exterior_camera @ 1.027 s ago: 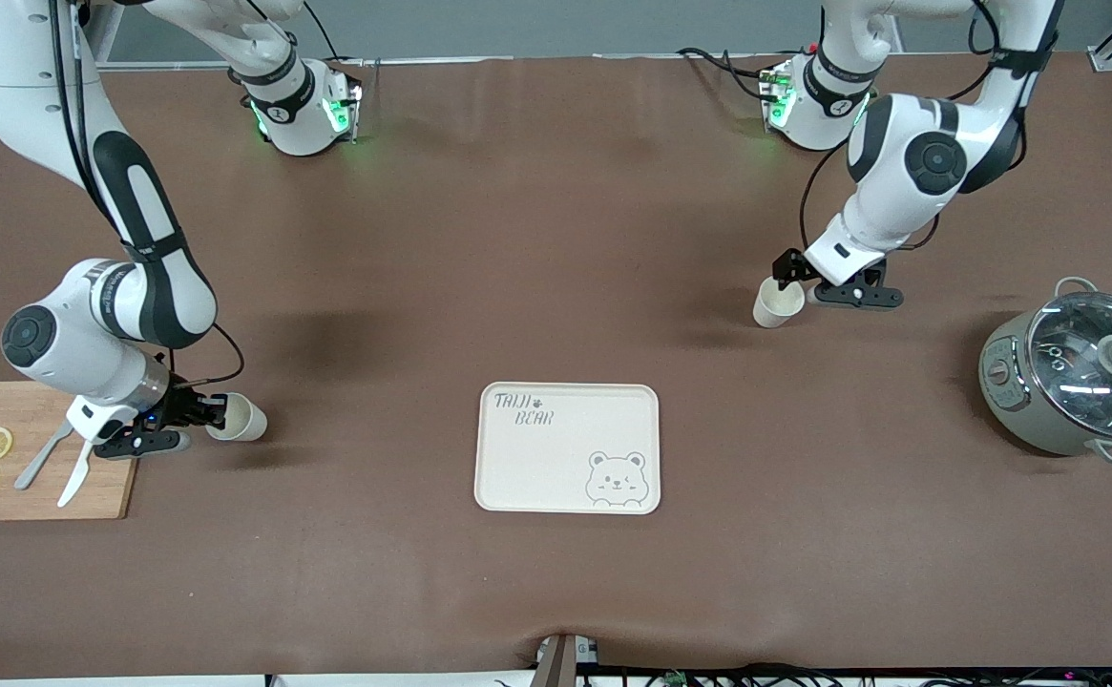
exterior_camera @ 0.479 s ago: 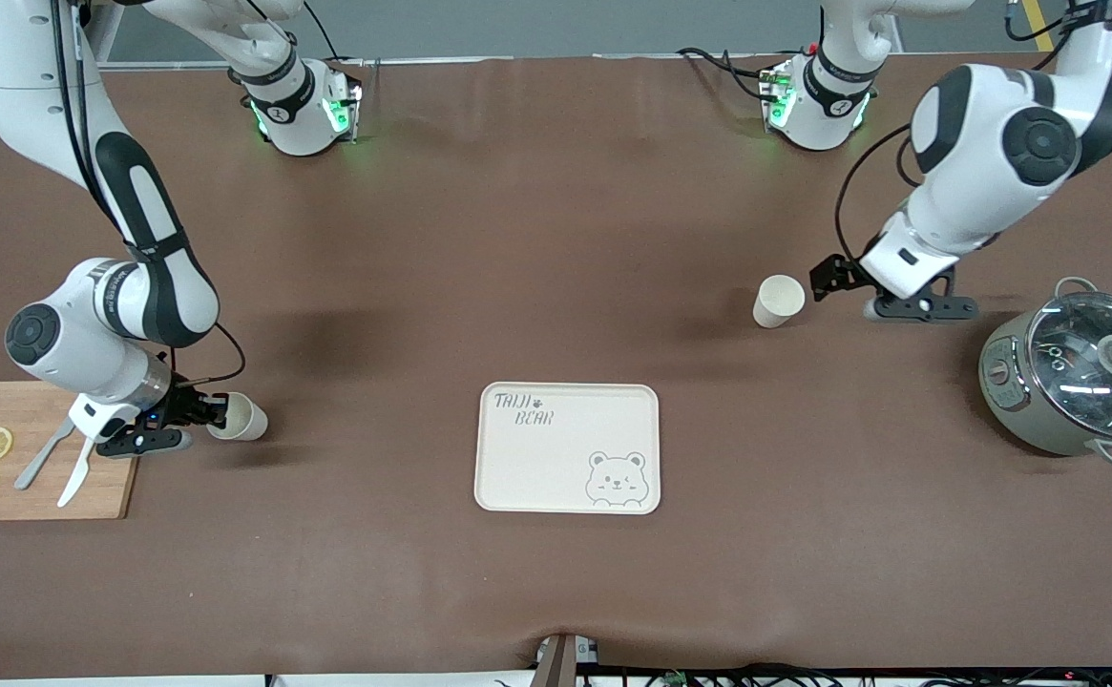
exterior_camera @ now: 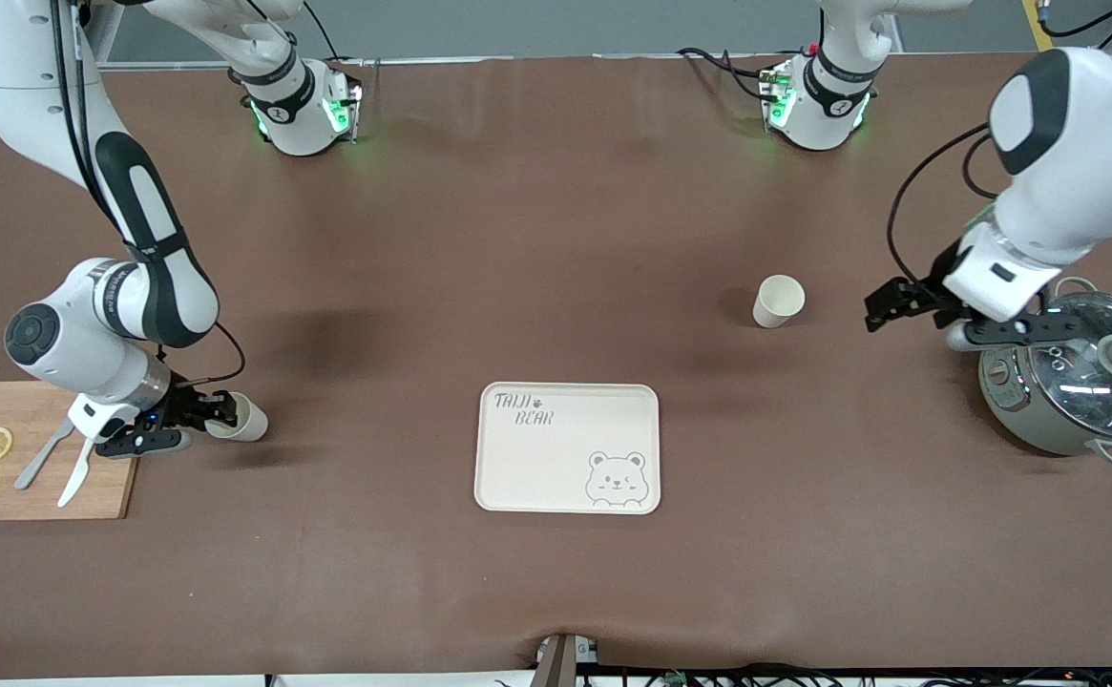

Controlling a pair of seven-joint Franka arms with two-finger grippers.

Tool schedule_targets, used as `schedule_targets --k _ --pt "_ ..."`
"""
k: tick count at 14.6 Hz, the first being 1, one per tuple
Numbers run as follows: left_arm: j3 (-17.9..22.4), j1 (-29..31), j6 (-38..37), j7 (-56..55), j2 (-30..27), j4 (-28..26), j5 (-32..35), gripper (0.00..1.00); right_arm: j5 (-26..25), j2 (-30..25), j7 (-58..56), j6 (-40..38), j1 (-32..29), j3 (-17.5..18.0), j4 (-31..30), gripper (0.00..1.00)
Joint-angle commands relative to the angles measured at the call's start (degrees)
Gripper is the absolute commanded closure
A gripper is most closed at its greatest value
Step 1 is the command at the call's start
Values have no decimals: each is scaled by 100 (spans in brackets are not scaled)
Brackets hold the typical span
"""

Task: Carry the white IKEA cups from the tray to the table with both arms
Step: 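Open the right gripper releasing the cup while the left gripper withdraws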

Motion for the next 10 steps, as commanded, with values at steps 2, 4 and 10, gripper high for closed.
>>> schedule_targets --k 2,4,10 --pt "-26 11 -238 88 356 759 387 0 108 -267 -166 -1496 -164 42 755 0" --pt "-17 29 -667 202 390 1224 387 0 55 -267 -157 -2614 -208 24 1503 0" --pt "-8 143 -1670 509 444 2280 413 0 -437 -951 280 -4567 -165 24 2499 0"
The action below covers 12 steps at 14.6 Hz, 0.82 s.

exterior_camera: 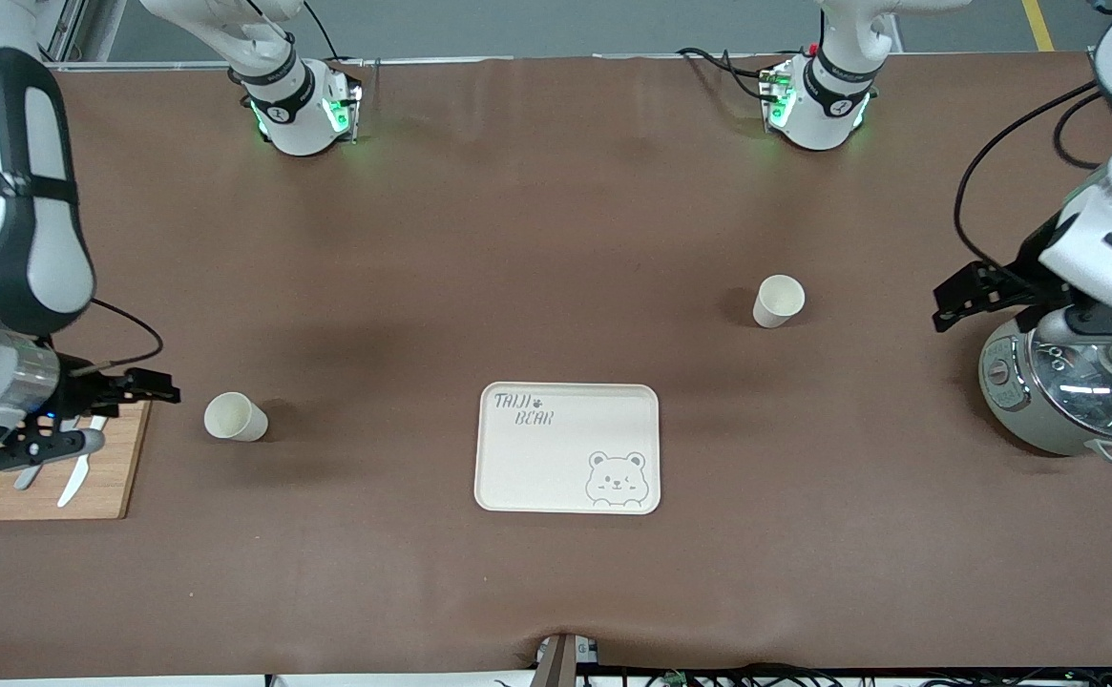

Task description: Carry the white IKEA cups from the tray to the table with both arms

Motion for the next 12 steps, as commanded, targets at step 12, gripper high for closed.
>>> schedule_targets --k 12 --pt "-276 283 -1261 426 -222 749 70 0 -503 -2812 1147 -2126 36 107 -780 0"
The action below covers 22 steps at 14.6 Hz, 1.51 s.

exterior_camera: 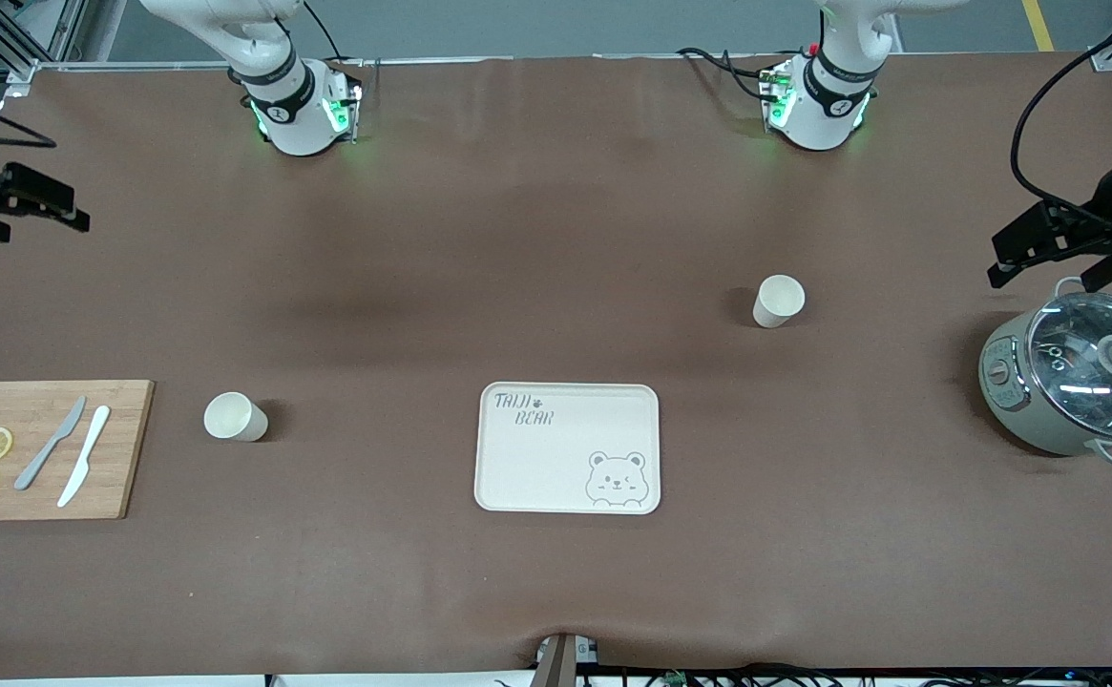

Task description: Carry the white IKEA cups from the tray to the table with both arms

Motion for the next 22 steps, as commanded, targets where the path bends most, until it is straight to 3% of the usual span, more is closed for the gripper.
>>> schedule_targets --k 1,5,11,22 --pt "-152 41 -504 93 -65 57 83 0 -123 -288 126 113 -30 21 -388 0" --pt "-178 41 -787 472 -73 66 92 0 -570 -350 389 69 31 56 -327 0" --pt "-196 6 -884 43 -82 66 13 0 -651 -270 407 33 -21 13 16 0" --pt "-196 -29 -884 -196 -73 66 13 0 -642 -262 399 42 -66 -14 43 0"
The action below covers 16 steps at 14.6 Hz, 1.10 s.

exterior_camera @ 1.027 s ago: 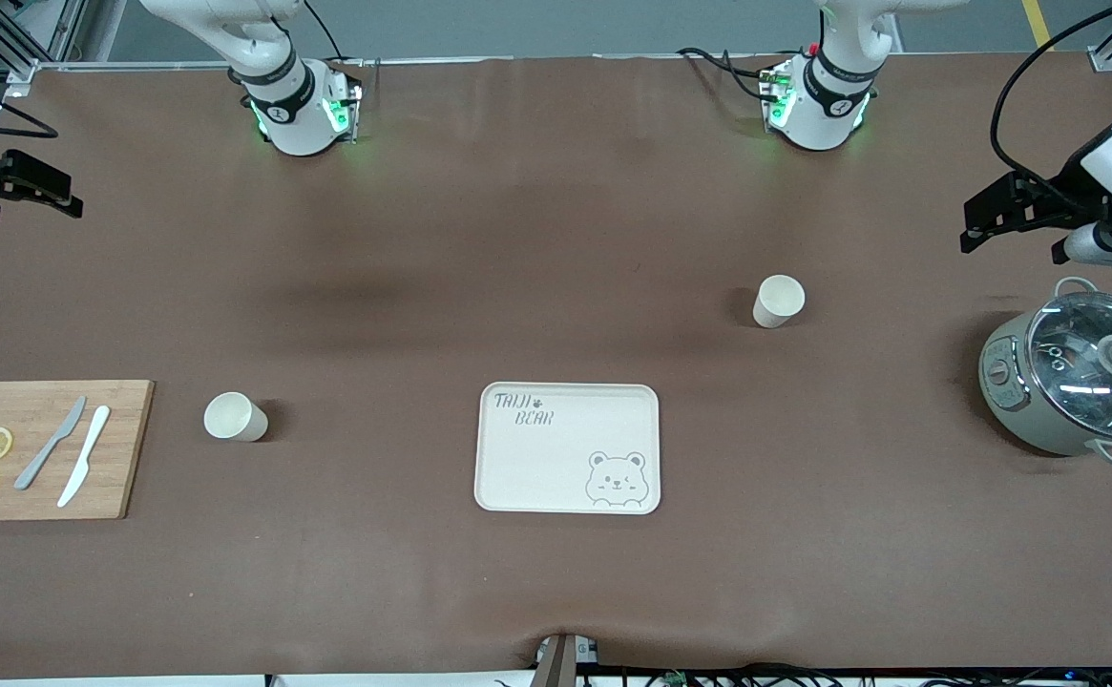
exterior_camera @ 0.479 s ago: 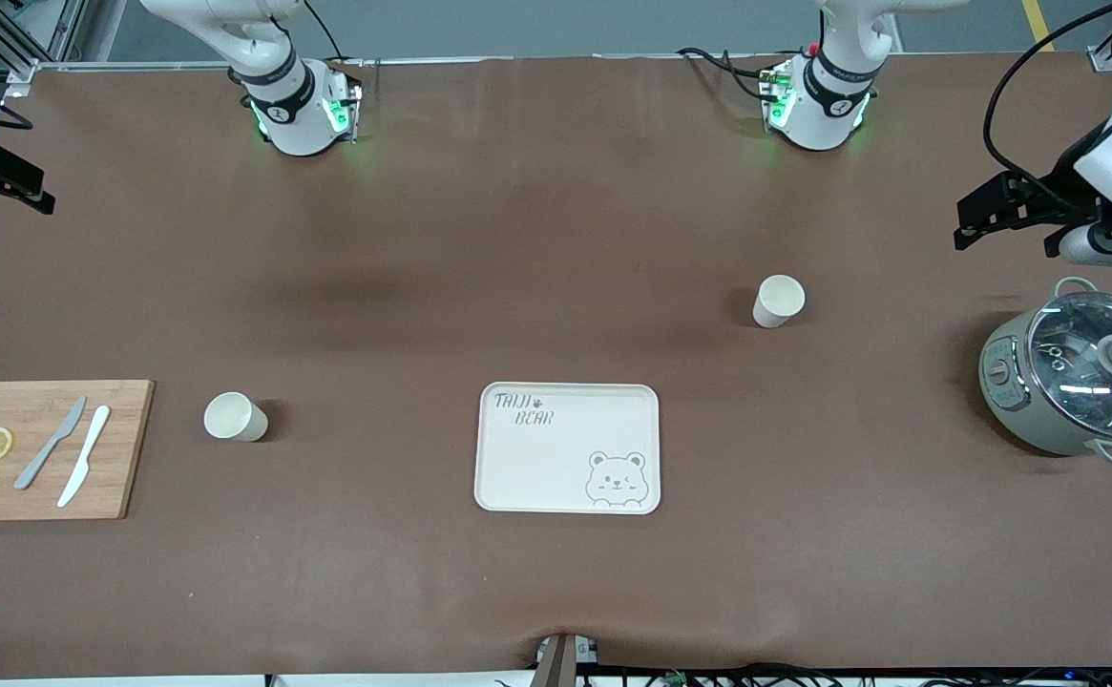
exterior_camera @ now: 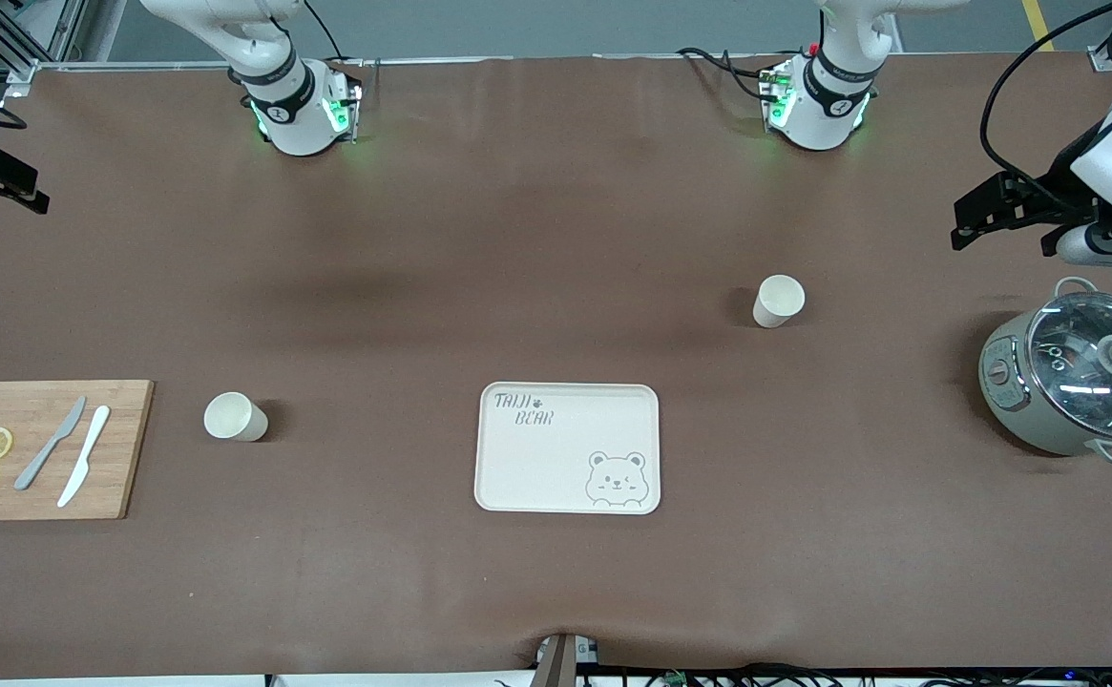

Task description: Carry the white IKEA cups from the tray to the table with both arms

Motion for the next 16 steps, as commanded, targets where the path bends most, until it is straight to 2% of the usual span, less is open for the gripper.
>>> schedule_targets --k 1,6,10,16 --pt "-31 12 -109 -108 -44 61 22 0 -84 -37 65 -12 -40 36 19 0" --pt "-92 20 -82 -37 -27 52 145 0 -93 -45 65 -21 -49 36 28 0" --pt "-75 55 339 -11 -18 61 154 0 -93 -45 65 -30 -111 36 28 0" --pt "-92 73 507 77 -18 61 400 0 -84 -45 65 -30 -172 36 107 0"
